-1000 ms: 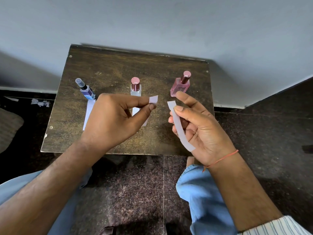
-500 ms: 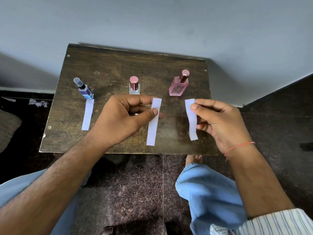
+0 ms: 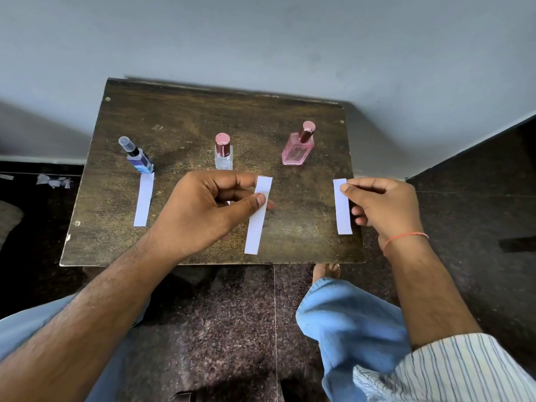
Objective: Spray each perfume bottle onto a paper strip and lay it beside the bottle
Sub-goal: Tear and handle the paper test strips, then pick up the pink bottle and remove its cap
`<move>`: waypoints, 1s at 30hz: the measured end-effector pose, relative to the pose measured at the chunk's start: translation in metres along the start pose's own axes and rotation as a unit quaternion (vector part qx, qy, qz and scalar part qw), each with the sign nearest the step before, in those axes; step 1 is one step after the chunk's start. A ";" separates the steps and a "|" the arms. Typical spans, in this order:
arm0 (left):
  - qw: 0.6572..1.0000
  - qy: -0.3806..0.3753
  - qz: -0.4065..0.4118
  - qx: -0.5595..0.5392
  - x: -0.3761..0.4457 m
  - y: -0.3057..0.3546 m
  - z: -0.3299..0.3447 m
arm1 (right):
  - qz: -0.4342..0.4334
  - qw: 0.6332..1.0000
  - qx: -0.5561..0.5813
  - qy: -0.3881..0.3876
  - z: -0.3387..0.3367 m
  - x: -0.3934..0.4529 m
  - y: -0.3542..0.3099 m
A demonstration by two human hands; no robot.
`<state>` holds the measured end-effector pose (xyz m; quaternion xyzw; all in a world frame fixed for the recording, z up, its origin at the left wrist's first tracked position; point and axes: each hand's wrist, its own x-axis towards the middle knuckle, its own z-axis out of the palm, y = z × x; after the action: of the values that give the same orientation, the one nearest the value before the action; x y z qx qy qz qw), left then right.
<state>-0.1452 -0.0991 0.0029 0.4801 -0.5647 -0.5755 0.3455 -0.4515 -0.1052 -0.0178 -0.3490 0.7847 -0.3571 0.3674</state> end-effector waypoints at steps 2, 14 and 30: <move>1.000 0.001 -0.006 0.004 -0.001 0.000 -0.002 | 0.007 1.000 0.004 0.004 -0.001 0.002 0.000; 1.000 0.009 -0.009 -0.008 -0.001 -0.002 -0.003 | -0.060 0.994 -0.029 0.083 0.004 0.008 -0.002; 0.999 0.002 -0.010 -0.033 0.004 -0.003 0.004 | -0.405 0.911 -0.077 0.029 0.069 0.007 -0.039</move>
<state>-0.1495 -0.1017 -0.0007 0.4746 -0.5401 -0.5966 0.3567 -0.3869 -0.1511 -0.0213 -0.6533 0.6113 -0.4240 0.1403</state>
